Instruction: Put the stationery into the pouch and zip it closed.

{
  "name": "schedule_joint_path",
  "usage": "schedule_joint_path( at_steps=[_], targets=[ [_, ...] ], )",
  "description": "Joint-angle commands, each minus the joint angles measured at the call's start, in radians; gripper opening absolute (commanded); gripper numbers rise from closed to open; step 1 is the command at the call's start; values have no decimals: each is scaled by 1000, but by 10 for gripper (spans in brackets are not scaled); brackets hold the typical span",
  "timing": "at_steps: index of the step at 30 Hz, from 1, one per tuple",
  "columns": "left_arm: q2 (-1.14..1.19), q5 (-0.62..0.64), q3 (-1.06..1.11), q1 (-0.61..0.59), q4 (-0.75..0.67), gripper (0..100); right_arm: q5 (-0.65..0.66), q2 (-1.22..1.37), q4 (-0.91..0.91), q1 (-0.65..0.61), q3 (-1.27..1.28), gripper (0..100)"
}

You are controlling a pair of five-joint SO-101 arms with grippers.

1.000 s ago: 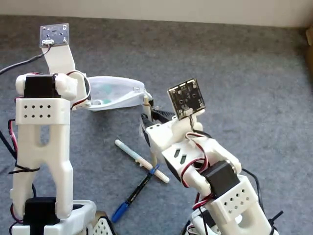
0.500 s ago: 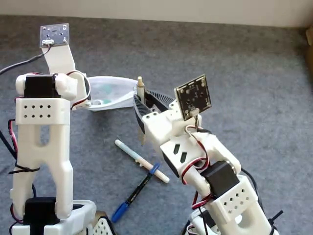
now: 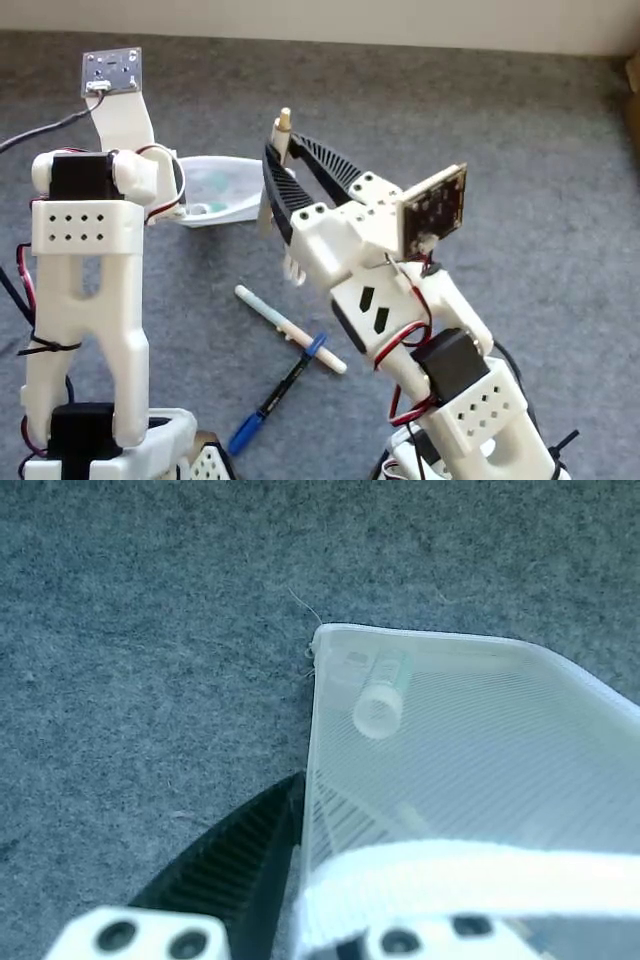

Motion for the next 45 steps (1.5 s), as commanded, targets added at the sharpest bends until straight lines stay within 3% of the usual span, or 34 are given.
schedule_joint_path(
  at_steps=[1, 17, 36, 41, 45],
  targets=[
    [12, -9, 31, -10, -21, 6, 12, -22, -99, -10, -81, 5],
    [12, -9, 30, -10, -23, 6, 9, -22, -383, -10, -73, 5],
    [12, -9, 31, -10, -23, 6, 15, -21, -394, -24, 188, 5],
    [12, -9, 31, -10, -23, 6, 233, -22, -394, -143, 239, 5],
    [12, -9, 31, -10, -23, 6, 322, -24, -394, -209, 278, 5]
  ],
)
